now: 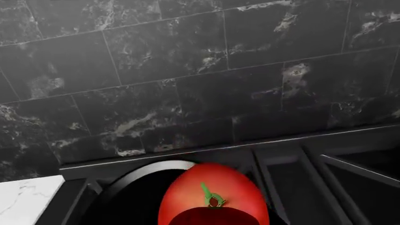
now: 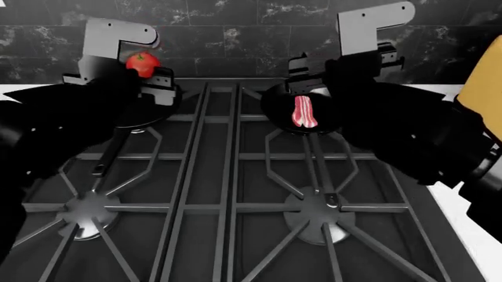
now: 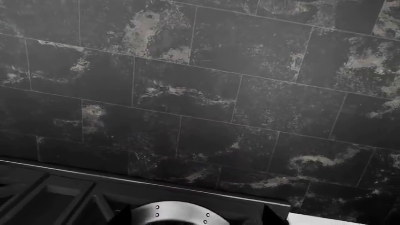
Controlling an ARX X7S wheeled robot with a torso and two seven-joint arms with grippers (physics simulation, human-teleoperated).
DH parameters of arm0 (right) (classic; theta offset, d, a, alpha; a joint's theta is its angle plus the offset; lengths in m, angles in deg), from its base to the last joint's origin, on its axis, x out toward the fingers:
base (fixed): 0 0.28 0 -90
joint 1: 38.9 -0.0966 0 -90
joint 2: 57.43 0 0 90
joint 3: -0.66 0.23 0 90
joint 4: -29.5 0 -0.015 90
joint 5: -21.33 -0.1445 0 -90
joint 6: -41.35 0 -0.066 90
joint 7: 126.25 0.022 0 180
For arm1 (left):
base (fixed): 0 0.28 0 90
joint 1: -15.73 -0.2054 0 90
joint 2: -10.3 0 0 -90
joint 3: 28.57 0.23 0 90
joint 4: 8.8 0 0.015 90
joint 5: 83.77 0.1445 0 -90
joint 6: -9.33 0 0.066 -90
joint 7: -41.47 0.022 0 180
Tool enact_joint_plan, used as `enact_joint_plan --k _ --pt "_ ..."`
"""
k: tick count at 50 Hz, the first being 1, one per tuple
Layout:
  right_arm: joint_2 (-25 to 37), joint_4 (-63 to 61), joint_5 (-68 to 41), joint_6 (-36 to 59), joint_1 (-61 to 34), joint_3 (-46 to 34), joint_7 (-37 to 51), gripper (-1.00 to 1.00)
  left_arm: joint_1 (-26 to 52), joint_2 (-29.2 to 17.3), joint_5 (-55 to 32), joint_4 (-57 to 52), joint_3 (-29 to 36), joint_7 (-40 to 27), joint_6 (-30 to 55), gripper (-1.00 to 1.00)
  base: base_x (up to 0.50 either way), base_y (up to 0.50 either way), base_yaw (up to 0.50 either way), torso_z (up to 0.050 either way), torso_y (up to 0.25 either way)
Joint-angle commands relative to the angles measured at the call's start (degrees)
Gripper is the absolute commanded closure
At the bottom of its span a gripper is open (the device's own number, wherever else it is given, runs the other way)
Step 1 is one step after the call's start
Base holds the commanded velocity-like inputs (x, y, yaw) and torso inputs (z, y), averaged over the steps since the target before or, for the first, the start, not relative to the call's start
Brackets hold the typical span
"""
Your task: Place both pans onto different burners. Then place the tomato and the bacon on different pans.
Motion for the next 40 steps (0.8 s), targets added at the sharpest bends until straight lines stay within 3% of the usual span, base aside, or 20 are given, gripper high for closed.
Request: enact_joint_plan --k 1,28,40 --pt "0.50 -0.21 -0.06 -0.37 0.75 0.24 -0.16 -1.00 2.25 6.58 5.18 16.77 2.31 5.26 -4.79 1.00 0.00 0.00 0.00 0.000 0.000" --pt "-0.18 1.90 0.14 -0.40 1.61 0.35 -1.54 -1.00 5.14 13.56 10.50 36.82 3.26 7.78 -11.77 1.00 0.00 0.00 0.00 0.000 0.000" --pt "-0.42 2.52 0.36 -0.51 2.06 0.40 -1.60 -1.00 9.12 20.19 13.93 52.32 4.95 13.14 -16.55 1.00 0.00 0.00 0.00 0.000 0.000"
